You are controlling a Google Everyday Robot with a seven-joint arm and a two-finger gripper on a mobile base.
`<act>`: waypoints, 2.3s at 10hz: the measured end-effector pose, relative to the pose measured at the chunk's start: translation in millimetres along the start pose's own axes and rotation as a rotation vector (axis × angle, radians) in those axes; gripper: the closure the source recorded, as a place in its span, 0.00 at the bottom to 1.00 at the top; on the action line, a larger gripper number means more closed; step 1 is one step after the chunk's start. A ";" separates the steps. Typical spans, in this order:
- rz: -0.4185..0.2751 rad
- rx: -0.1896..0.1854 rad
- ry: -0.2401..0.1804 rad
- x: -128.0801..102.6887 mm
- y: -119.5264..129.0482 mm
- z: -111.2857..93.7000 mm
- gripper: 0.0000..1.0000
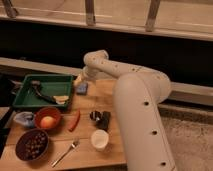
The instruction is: Place sponge in metal cup
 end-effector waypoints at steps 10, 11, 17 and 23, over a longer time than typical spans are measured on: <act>0.096 0.003 0.026 -17.3 -26.2 32.5 0.22; 0.097 -0.005 0.034 -18.5 -23.8 40.7 0.22; 0.060 -0.049 0.069 -24.2 1.6 63.6 0.28; 0.026 -0.067 0.078 -19.8 8.5 64.5 0.87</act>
